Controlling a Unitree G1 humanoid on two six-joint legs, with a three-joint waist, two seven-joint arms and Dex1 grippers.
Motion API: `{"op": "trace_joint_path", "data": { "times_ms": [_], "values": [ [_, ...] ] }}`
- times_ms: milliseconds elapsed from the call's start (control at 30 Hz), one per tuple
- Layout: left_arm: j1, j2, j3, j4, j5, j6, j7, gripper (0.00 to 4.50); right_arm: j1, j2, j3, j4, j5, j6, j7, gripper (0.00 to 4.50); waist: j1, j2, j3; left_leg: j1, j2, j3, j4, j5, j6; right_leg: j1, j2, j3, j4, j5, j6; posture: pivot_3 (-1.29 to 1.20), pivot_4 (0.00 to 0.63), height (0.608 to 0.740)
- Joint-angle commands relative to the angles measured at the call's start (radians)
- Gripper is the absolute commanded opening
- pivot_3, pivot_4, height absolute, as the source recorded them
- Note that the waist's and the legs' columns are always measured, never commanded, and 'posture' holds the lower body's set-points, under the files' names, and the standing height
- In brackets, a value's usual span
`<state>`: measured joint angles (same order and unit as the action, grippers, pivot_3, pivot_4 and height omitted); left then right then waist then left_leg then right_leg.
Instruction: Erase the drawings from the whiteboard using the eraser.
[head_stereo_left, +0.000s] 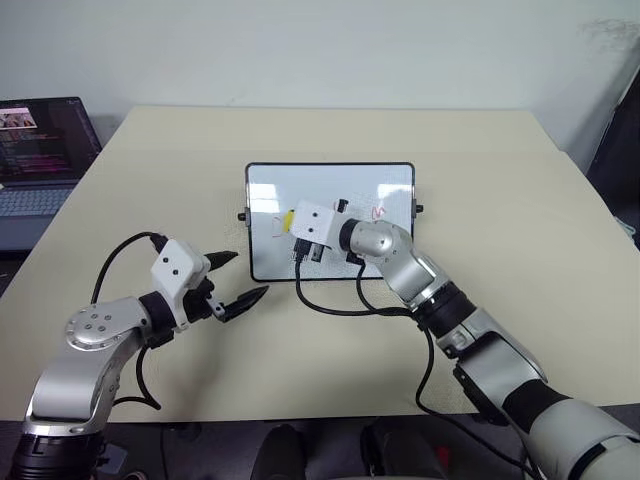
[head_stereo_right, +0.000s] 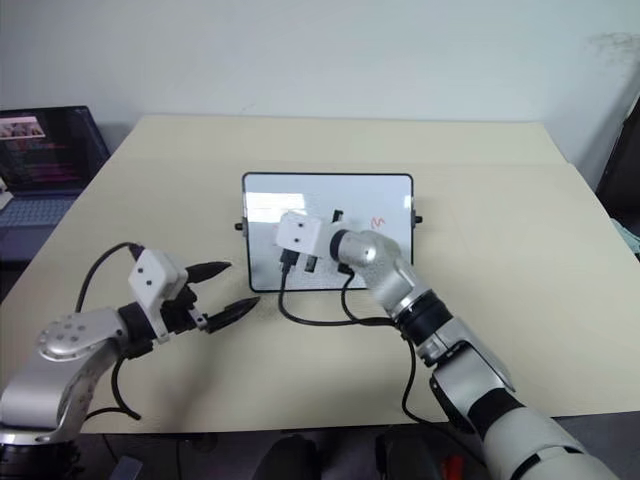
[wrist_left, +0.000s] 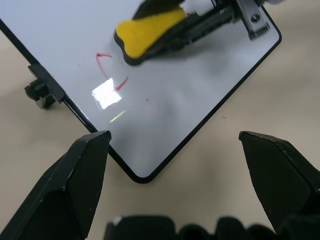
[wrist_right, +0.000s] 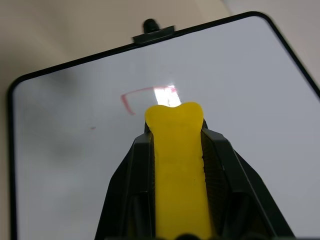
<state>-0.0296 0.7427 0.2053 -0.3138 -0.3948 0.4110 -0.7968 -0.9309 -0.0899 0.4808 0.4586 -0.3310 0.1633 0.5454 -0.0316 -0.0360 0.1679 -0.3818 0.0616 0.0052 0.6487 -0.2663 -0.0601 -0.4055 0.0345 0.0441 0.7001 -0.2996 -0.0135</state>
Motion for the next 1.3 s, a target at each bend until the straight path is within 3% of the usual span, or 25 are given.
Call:
{"op": "trace_joint_path", "data": {
  "times_ms": [33,233,400,500,733,1033,1300],
  "values": [
    [-0.005,0.003,0.039,-0.027,0.001,-0.012,0.022,4.5,0.016,-0.016,-0.003,0.013,0.0,0.044,0.045,0.96,0.0,0.0,0.0,0.0,0.0,0.0,0.0,0.0,0.0,0.0,0.0,0.0,0.0,0.0,0.0,0.0,0.15,0.74],
    [-0.008,0.004,0.053,-0.011,0.014,-0.012,0.057,4.5,0.059,-0.033,0.037,-0.056,0.008,0.068,0.172,0.96,-0.001,0.0,0.0,0.0,0.0,0.0,-0.001,0.0,0.0,0.0,0.0,0.0,-0.001,0.0,0.0,0.0,0.15,0.74],
    [0.003,0.006,0.072,0.003,0.044,-0.007,0.101,4.5,-0.017,0.012,-0.01,0.024,-0.04,-0.062,-0.047,0.96,-0.004,0.0,0.0,0.0,0.0,0.0,-0.001,0.0,0.0,0.0,0.0,0.0,0.0,0.0,0.0,0.0,0.15,0.74],
    [-0.007,0.005,0.08,0.026,0.064,-0.003,0.136,4.5,-0.041,0.034,-0.007,0.063,-0.036,-0.1,-0.078,0.96,-0.004,0.0,0.001,0.0,0.0,0.0,-0.001,0.0,0.0,-0.001,0.0,0.0,0.0,0.0,0.0,0.0,0.15,0.74],
    [0.003,0.004,0.085,0.02,0.064,0.005,0.147,4.5,0.012,0.022,0.072,0.044,-0.035,-0.027,0.126,0.96,-0.003,0.0,0.0,-0.001,0.001,0.001,-0.003,0.0,0.0,-0.001,0.0,0.0,-0.004,0.0,0.0,0.0,0.15,0.74],
    [0.01,0.004,0.076,0.006,0.044,0.004,0.118,4.5,-0.079,0.056,0.005,0.132,-0.058,-0.128,-0.097,0.96,-0.001,0.0,0.001,0.0,0.001,0.0,-0.002,0.0,0.0,-0.001,0.0,-0.001,-0.001,0.001,-0.002,0.0,0.15,0.74],
    [0.007,0.006,0.075,0.003,0.039,0.002,0.095,4.5,-0.032,0.047,0.069,0.11,-0.055,-0.068,0.075,0.96,-0.003,0.0,0.001,-0.001,0.001,0.0,-0.003,0.0,0.0,-0.001,0.0,0.0,-0.003,0.001,-0.002,0.0,0.15,0.74]
  ]
}}
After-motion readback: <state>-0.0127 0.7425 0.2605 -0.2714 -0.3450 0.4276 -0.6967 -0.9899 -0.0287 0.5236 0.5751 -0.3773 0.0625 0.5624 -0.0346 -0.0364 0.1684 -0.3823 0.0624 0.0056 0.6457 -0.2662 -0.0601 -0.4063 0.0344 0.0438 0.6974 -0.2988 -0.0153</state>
